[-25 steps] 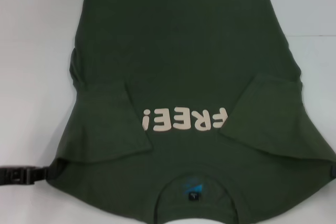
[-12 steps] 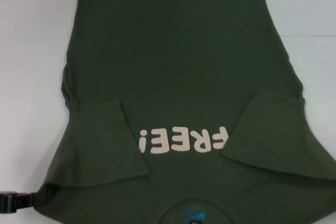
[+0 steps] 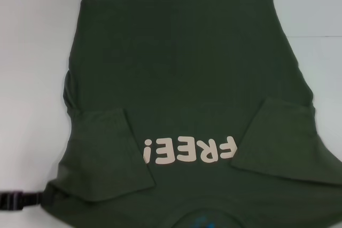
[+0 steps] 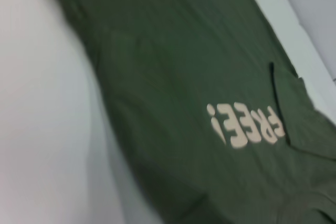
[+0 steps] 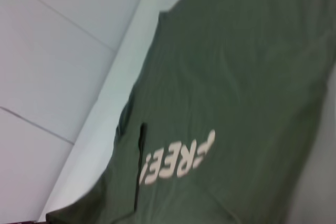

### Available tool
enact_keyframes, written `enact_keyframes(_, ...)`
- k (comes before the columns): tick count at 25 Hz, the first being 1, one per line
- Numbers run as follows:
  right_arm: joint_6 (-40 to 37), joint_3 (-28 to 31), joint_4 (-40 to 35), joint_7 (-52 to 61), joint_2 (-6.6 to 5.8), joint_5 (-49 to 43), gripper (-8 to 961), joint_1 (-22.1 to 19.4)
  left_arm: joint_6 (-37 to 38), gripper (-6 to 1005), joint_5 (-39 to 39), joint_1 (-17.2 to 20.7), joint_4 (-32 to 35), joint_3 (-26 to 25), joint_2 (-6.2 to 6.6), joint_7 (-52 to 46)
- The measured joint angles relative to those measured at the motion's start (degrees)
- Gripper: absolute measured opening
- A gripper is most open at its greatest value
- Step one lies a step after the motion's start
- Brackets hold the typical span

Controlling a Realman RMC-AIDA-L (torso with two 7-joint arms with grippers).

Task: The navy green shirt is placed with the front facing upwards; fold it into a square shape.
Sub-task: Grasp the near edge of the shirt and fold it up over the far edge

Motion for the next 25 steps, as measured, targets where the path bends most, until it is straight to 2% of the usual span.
enact_keyframes(5,1.32,4.39,-0.01,0.09,-0.01,0.23,39,3.87,-3.07,1,-0.24,-5.56,-3.98,-0.38,1.46,-0.25)
enact_keyframes(8,3.13,5.84,0.0,0.53,-0.04,0.24,38,6.64,-6.77,1,-0.27,-10.9,-7.6,-0.41,2.88,-0.36)
enact_keyframes(16,14.11,6.92,0.62,0.89,-0.07,0.29,38,15.32,-18.83,1,-1.05,-20.55,-13.74,-0.38,5.05,-0.45)
enact_keyframes(21,22.89,6.39,0.65,-0.15,1.02,0.29,38,21.05,-28.12,1,-4.41,-24.25,-16.64,-0.12,6.03,-0.35)
enact_keyframes(25,30.4,4.78,1.2,-1.75,2.42,0.29,38,25.42,-36.39,1,-6.71,-26.66,-20.2,0.15,6.6,1.66)
